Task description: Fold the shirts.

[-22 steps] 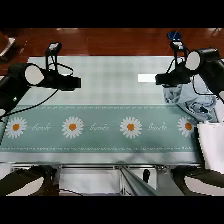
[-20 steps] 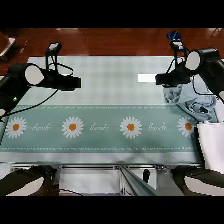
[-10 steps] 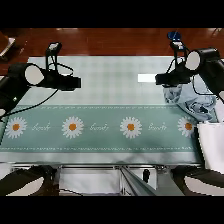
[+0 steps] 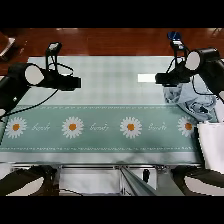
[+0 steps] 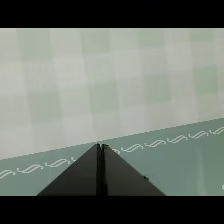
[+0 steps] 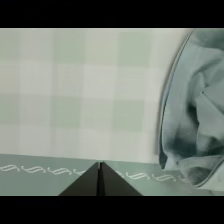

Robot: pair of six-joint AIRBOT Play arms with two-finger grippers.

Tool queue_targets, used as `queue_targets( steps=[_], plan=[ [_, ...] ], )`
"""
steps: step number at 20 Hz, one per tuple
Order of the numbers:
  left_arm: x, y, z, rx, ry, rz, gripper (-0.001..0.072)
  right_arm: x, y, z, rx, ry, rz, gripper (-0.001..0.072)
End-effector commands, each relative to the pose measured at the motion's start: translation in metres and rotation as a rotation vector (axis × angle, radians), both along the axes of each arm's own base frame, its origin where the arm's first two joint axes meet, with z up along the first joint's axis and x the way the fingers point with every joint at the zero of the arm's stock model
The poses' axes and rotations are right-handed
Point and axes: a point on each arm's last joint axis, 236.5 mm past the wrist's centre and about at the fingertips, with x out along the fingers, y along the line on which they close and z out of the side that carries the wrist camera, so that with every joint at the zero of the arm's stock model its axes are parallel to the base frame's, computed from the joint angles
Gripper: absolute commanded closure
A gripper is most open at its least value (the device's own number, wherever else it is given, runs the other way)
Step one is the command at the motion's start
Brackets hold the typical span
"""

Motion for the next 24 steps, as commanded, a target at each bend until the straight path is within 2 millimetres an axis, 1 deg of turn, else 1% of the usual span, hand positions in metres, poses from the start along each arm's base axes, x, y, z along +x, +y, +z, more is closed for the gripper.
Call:
queue_targets(
  steps=[1, 2, 3, 4, 5, 6, 7, 8, 9, 10, 12, 14, 15, 16, 17, 20, 22, 24],
  plan=[
    [0.016, -0.002, 0.007, -0.018, -0.067, 0.015, 0.0686, 0.021, -0.020, 0.011, -0.105, -0.100, 0.016, 0.0694],
    [0.024, -0.003, 0.009, -0.026, -0.098, 0.022, 0.0686, 0.027, -0.029, 0.015, -0.152, -0.126, 0.023, 0.0692],
    [0.031, -0.004, 0.010, -0.033, -0.123, 0.028, 0.0685, 0.033, -0.043, 0.021, -0.220, -0.155, 0.025, 0.0627],
    [0.036, -0.005, 0.010, -0.037, -0.140, 0.033, 0.0604, 0.036, -0.062, 0.027, -0.296, -0.175, 0.002, 0.0355],
    [0.038, -0.005, 0.007, -0.037, -0.141, 0.035, 0.0354, 0.037, -0.089, 0.035, -0.392, -0.180, -0.029, 0.0298],
    [0.039, -0.005, 0.003, -0.032, -0.132, 0.035, 0.0200, 0.031, -0.127, 0.042, -0.486, -0.160, -0.096, 0.0298],
    [0.038, -0.005, -0.001, -0.029, -0.121, 0.034, 0.0199, 0.021, -0.167, 0.046, -0.523, -0.139, -0.212, 0.0298],
    [0.036, -0.004, -0.003, -0.024, -0.110, 0.031, 0.0199, 0.008, -0.201, 0.044, -0.503, -0.114, -0.328, 0.0299],
    [0.036, -0.004, -0.003, -0.023, -0.109, 0.031, 0.0199, -0.006, -0.228, 0.036, -0.450, -0.081, -0.438, 0.0299],
    [0.037, -0.004, -0.003, -0.024, -0.111, 0.031, 0.0200, -0.021, -0.249, 0.022, -0.371, -0.045, -0.532, 0.0299],
    [0.037, -0.004, -0.003, -0.025, -0.113, 0.032, 0.0199, -0.041, -0.275, -0.005, -0.199, -0.015, -0.668, 0.0302],
    [0.040, -0.005, -0.001, -0.028, -0.125, 0.034, 0.0199, -0.048, -0.287, -0.027, -0.042, -0.019, -0.740, 0.0303],
    [0.041, -0.005, -0.001, -0.029, -0.130, 0.036, 0.0200, -0.050, -0.290, -0.038, 0.012, -0.008, -0.756, 0.0303],
    [0.042, -0.005, -0.002, -0.029, -0.131, 0.036, 0.0200, -0.050, -0.289, -0.051, 0.064, 0.016, -0.748, 0.0303],
    [0.042, -0.005, -0.003, -0.029, -0.129, 0.036, 0.0200, -0.049, -0.284, -0.063, 0.105, 0.045, -0.724, 0.0303],
    [0.041, -0.005, -0.009, -0.024, -0.111, 0.035, 0.0199, -0.053, -0.271, -0.100, 0.134, 0.153, -0.671, 0.0303],
    [0.041, -0.005, -0.012, -0.022, -0.106, 0.035, 0.0199, -0.048, -0.261, -0.115, 0.156, 0.179, -0.633, 0.0303],
    [0.041, -0.005, -0.017, -0.019, -0.095, 0.035, 0.0199, -0.042, -0.254, -0.123, 0.165, 0.179, -0.617, 0.0303]
  ],
)
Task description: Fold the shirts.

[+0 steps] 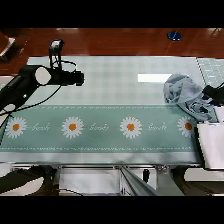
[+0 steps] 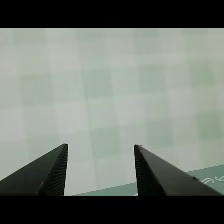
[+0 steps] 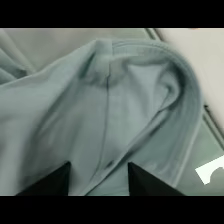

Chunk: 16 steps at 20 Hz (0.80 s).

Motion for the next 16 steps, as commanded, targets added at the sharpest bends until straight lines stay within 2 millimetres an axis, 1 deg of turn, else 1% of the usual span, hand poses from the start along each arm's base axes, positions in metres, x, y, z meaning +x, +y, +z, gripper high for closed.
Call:
queue_targets(
  steps=[1, 3, 5, 6, 8, 9, 10, 11, 12, 13, 14, 16],
  plan=[
    [0.000, 0.000, -0.008, 0.005, 0.017, 0.001, 0.0199, 0.010, 0.018, -0.021, 0.059, 0.000, 0.046, 0.0303],
    [0.000, -0.001, -0.012, 0.007, 0.025, -0.001, 0.0200, 0.017, 0.033, -0.028, 0.078, 0.003, 0.082, 0.0303],
    [-0.002, 0.000, -0.014, 0.010, 0.036, -0.003, 0.0200, 0.023, 0.048, -0.031, 0.079, 0.006, 0.124, 0.0331],
    [-0.007, 0.000, -0.016, 0.017, 0.060, -0.008, 0.0200, 0.027, 0.056, -0.030, 0.077, 0.007, 0.161, 0.0405],
    [-0.022, 0.008, -0.023, 0.053, 0.123, -0.039, 0.0199, 0.033, 0.076, -0.022, 0.078, 0.017, 0.262, 0.0698],
    [-0.030, 0.016, -0.023, 0.075, 0.151, -0.059, 0.0199, 0.038, 0.084, -0.012, 0.074, 0.007, 0.291, 0.0693],
    [-0.038, 0.026, -0.020, 0.091, 0.174, -0.066, 0.0199, 0.046, 0.091, 0.004, 0.067, -0.024, 0.315, 0.0693],
    [-0.045, 0.039, -0.011, 0.095, 0.186, -0.053, 0.0200, 0.055, 0.096, 0.023, 0.055, -0.069, 0.338, 0.0693],
    [-0.050, 0.052, 0.001, 0.091, 0.185, -0.028, 0.0199, 0.066, 0.102, 0.050, 0.043, -0.133, 0.362, 0.0693],
    [-0.056, 0.063, 0.013, 0.087, 0.173, -0.008, 0.0199, 0.076, 0.108, 0.079, 0.033, -0.204, 0.374, 0.0694],
    [-0.062, 0.070, 0.026, 0.080, 0.145, 0.008, 0.0199, 0.085, 0.115, 0.113, 0.033, -0.291, 0.377, 0.0694],
    [-0.081, 0.074, 0.044, 0.064, 0.079, 0.021, 0.0199, 0.095, 0.132, 0.180, 0.044, -0.462, 0.393, 0.0694]
  ],
)
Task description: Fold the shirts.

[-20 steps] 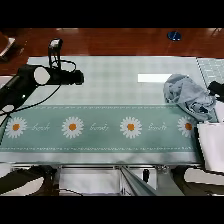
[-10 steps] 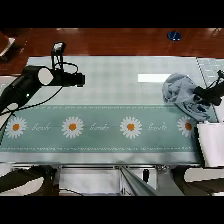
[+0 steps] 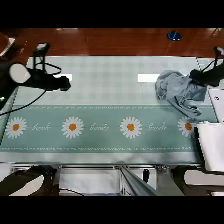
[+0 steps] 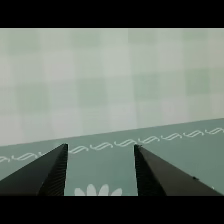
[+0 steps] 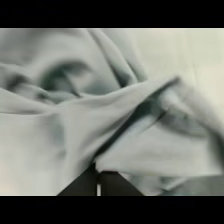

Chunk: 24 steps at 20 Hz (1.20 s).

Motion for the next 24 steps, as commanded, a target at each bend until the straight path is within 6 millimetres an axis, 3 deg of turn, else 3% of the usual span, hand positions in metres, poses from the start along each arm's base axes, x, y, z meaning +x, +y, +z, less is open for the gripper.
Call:
queue_targets(
  steps=[1, 3, 7, 11, 13, 16, 18, 22, 24],
  plan=[
    [-0.037, 0.008, 0.024, -0.045, -0.056, 0.016, 0.0199, 0.015, 0.033, 0.112, 0.051, -0.273, 0.058, 0.0694],
    [-0.061, -0.001, 0.024, -0.115, -0.097, 0.024, 0.0199, 0.007, 0.044, 0.173, 0.046, -0.406, 0.077, 0.0694],
    [-0.099, 0.003, 0.002, -0.160, -0.111, 0.069, 0.0200, -0.027, 0.066, 0.294, 0.000, -0.672, 0.135, 0.0694],
    [-0.113, -0.004, -0.016, -0.234, -0.091, 0.112, 0.0200, -0.073, 0.104, 0.408, 0.011, -0.936, 0.232, 0.0694],
    [-0.112, -0.007, -0.018, -0.261, -0.092, 0.123, 0.0200, -0.092, 0.130, 0.445, 0.021, -1.029, 0.308, 0.0694],
    [-0.106, -0.007, -0.014, -0.268, -0.119, 0.131, 0.0200, -0.125, 0.196, 0.475, 0.060, -1.112, 0.500, 0.0694],
    [-0.104, -0.006, -0.012, -0.269, -0.131, 0.134, 0.0200, -0.143, 0.240, 0.478, 0.110, -1.122, 0.622, 0.0694],
    [-0.103, -0.006, -0.012, -0.270, -0.133, 0.135, 0.0200, -0.161, 0.318, 0.445, 0.218, -1.017, 0.841, 0.0694],
    [-0.103, -0.006, -0.011, -0.270, -0.133, 0.135, 0.0200, -0.156, 0.352, 0.404, 0.278, -0.879, 0.909, 0.0694]
  ],
)
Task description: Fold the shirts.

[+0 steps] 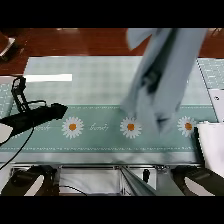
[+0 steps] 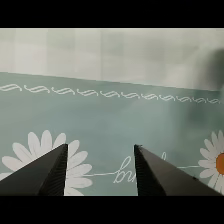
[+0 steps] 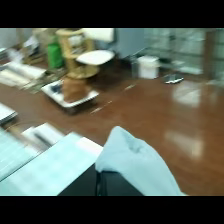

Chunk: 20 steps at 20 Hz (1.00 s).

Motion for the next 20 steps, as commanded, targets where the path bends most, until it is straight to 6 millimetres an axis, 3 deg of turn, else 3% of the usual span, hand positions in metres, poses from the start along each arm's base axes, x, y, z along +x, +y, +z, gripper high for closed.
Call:
queue_targets(
  steps=[1, 3, 5, 8, 10, 11, 12, 13, 14, 16, 18, 20],
  plan=[
    [0.001, 0.000, 0.001, -0.002, -0.006, 0.002, 0.0200, -0.004, 0.062, -0.068, -0.082, 0.195, 0.161, 0.0694],
    [0.001, 0.000, 0.001, -0.002, -0.006, 0.002, 0.0200, 0.005, 0.089, -0.135, -0.145, 0.363, 0.209, 0.0694],
    [0.001, 0.000, 0.001, -0.002, -0.006, 0.002, 0.0200, 0.003, 0.120, -0.216, -0.202, 0.547, 0.257, 0.0694],
    [0.001, 0.000, 0.001, -0.001, -0.007, 0.003, 0.0200, -0.029, 0.161, -0.329, -0.278, 0.772, 0.328, 0.0694],
    [0.001, 0.000, 0.001, -0.001, -0.007, 0.002, 0.0200, -0.044, 0.173, -0.381, -0.315, 0.867, 0.322, 0.0690],
    [0.001, 0.000, 0.001, -0.001, -0.006, 0.002, 0.0200, -0.045, 0.174, -0.395, -0.319, 0.918, 0.303, 0.0564],
    [0.001, 0.000, 0.001, -0.001, -0.006, 0.002, 0.0200, -0.043, 0.172, -0.399, -0.323, 0.925, 0.295, 0.0296],
    [0.001, 0.000, 0.001, -0.001, -0.005, 0.002, 0.0200, -0.032, 0.166, -0.396, -0.323, 0.903, 0.273, 0.0306],
    [0.000, -0.001, 0.001, -0.007, -0.002, 0.001, 0.0200, -0.013, 0.151, -0.388, -0.325, 0.873, 0.232, 0.0307],
    [-0.006, -0.007, -0.001, -0.033, 0.030, -0.010, 0.0200, 0.047, 0.082, -0.354, -0.314, 0.827, 0.056, 0.0307],
    [-0.017, -0.012, -0.007, -0.048, 0.082, -0.031, 0.0200, 0.089, -0.015, -0.325, -0.259, 0.803, -0.175, 0.0307],
    [-0.027, -0.018, -0.014, -0.067, 0.141, -0.050, 0.0200, 0.097, -0.118, -0.322, -0.220, 0.839, -0.403, 0.0308]
  ],
)
